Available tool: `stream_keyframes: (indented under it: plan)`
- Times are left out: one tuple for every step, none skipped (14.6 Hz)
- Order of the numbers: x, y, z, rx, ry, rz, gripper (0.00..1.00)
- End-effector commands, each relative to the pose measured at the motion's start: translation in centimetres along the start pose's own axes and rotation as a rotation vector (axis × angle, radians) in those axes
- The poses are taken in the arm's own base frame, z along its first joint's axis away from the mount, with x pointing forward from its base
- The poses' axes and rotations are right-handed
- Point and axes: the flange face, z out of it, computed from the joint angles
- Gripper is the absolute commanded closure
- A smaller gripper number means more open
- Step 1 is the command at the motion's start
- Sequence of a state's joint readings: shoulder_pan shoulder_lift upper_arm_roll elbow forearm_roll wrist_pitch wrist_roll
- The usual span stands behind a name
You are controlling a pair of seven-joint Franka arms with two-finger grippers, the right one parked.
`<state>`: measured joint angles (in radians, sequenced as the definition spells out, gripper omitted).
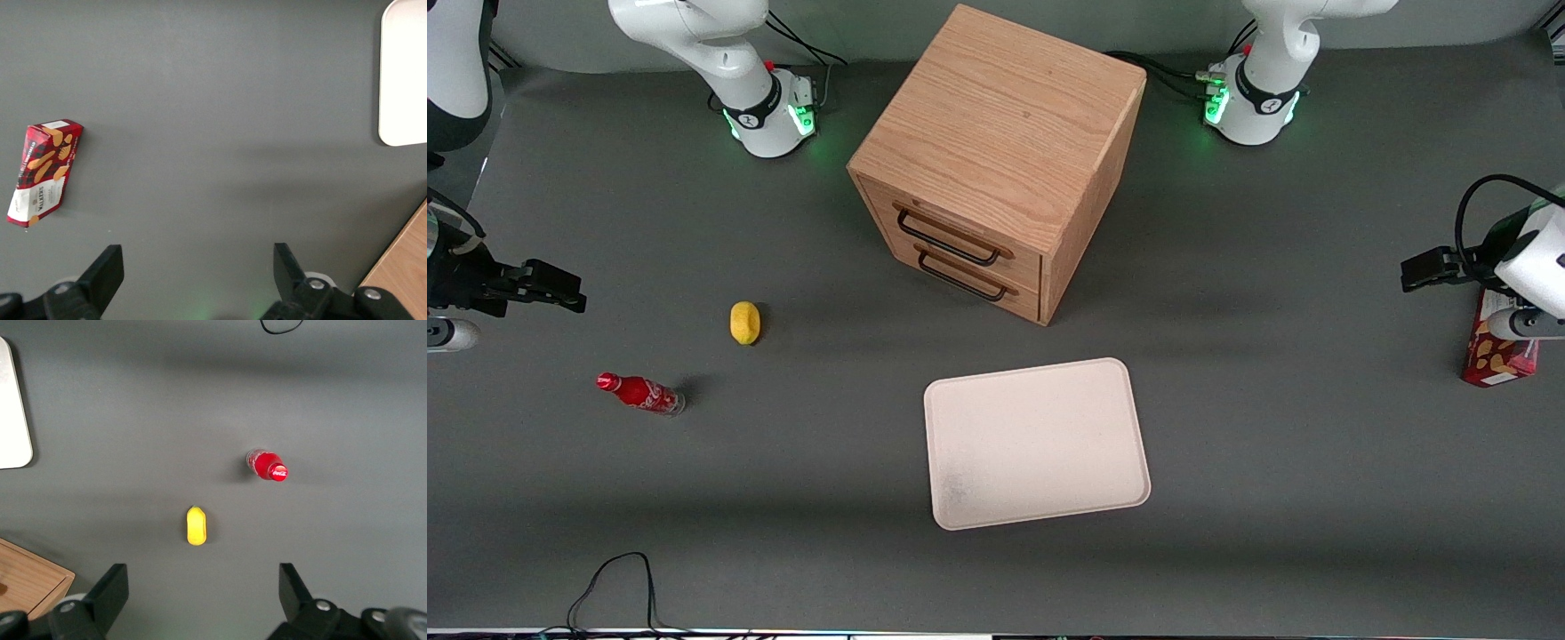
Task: Place red cookie box on tray
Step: 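Lower the open left gripper over the red shortbread box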
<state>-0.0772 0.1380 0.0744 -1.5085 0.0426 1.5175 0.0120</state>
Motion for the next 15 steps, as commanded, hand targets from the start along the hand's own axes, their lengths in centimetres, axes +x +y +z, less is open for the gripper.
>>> stream_keyframes:
  plan:
    - [-0.4,-1.4,-0.4,0.006,-0.026,0.036,0.00]
    - [-0.5,-3.6,-0.2,0.000,-0.032,0.041,0.00]
    - [-0.6,-5.5,-0.2,-0.007,-0.031,0.078,0.00]
    - [-0.8,-7.3,-0.2,-0.012,-0.027,0.118,0.00]
    - [-0.9,-9.4,0.0,-0.017,-0.026,0.151,0.00]
    - [-1.1,-12.0,0.1,-0.022,-0.023,0.177,0.00]
    - [-1.2,-14.4,0.2,-0.026,-0.019,0.213,0.00]
    - [-1.3,-17.3,1.1,-0.042,-0.027,0.266,0.00]
    - [-1.8,-20.4,1.7,-0.058,-0.021,0.315,0.00]
    - [-2.2,-22.9,2.8,-0.069,-0.025,0.353,0.00]
    - [-2.6,-24.9,3.4,-0.072,-0.022,0.385,0.00]
    - [-3.0,-27.5,3.6,-0.070,-0.014,0.409,0.00]
    - [-3.2,-29.9,4.1,-0.072,-0.009,0.441,0.00]
    - [-3.5,-32.5,4.6,-0.070,-0.002,0.467,0.00]
    - [-3.6,-34.5,5.0,-0.070,0.002,0.490,0.00]
